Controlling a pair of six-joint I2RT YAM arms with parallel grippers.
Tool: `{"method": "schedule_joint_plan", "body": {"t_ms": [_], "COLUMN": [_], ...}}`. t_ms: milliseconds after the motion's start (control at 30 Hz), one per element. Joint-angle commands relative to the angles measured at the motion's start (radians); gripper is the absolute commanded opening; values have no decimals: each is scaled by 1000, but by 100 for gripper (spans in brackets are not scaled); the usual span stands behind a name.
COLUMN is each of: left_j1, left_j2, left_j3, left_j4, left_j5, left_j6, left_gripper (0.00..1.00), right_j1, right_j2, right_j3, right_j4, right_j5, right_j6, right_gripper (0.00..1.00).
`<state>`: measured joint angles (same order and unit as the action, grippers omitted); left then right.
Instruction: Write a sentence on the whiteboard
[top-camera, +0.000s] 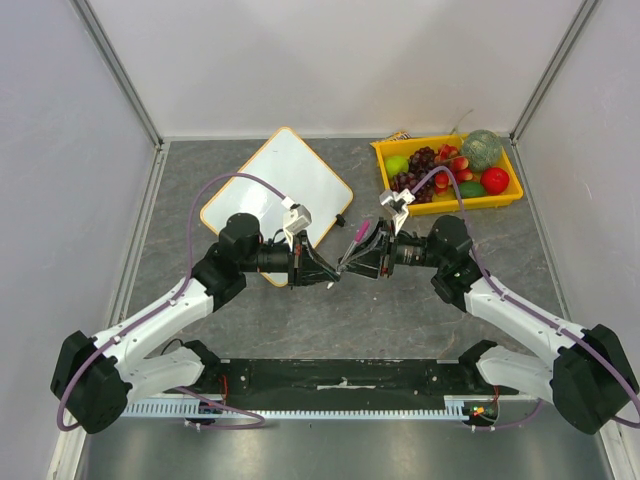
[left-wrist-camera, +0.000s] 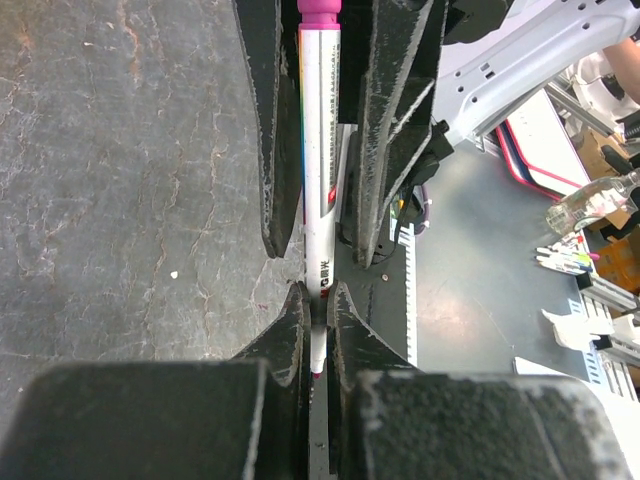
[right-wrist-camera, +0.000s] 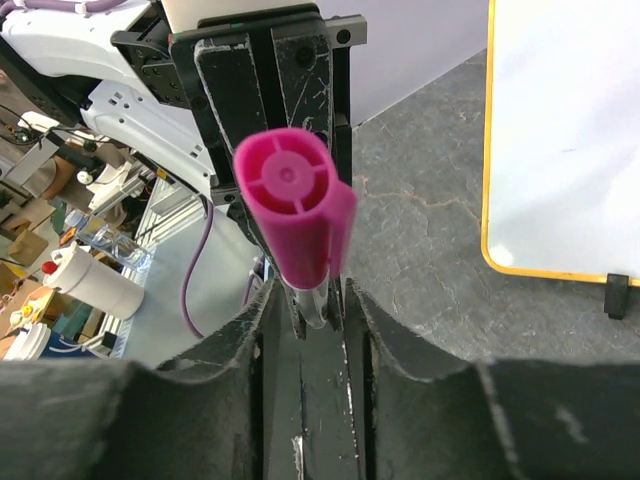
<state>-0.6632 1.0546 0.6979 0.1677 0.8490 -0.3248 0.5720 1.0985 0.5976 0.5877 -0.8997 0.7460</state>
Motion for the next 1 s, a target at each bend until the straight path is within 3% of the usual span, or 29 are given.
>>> {"method": "schedule_joint_plan", "body": {"t_ms": [0,133,267,333,400,433,467,533,600,700,833,967], "left_j1": [-3,-3,-3,-3,-3,-3,-3,-3,-4,-3,-3,-4], "left_j2": [-13,-13,-12,-5,-10,-16,-40,-59,-80,-120,-139,-76], "left_j3": [5,3,-3,0,-1,-6,-46,-66,-98,-159,-215,-198], "left_j4": [18,12,9,1,-11,-14,-10,-20,-20,-4,9,-25], "left_j5": [42,47,47,44,22,-5,-106,-195,-279,-382,-504,-590], "left_j6": [0,6,10,9,10,10,-15,-40,-68,-131,-261,-296], "left_gripper": [2,2,2,2,13,30,70,80,85,100,100,96], "right_j1": [-3,-3,-3,-3,-3,-3,-4,-8,-17,-53,-156,-221], "right_j2": [3,-3,-8,-5,-9,-12,-26,-41,-69,-112,-126,-111], "right_j3": [39,39,31,31,25,25,50,71,73,56,27,13], "right_j4": [-6,-6,7,17,12,-11,-160,-268,-324,-376,-384,-378], "right_j5": [-15,5,19,15,25,45,126,209,286,381,368,318], "right_j6": [-25,-20,-16,-10,-14,-29,-116,-180,-212,-228,-192,-185], "right_gripper": [31,20,0,0,0,0,0,0,0,0,0,0]}}
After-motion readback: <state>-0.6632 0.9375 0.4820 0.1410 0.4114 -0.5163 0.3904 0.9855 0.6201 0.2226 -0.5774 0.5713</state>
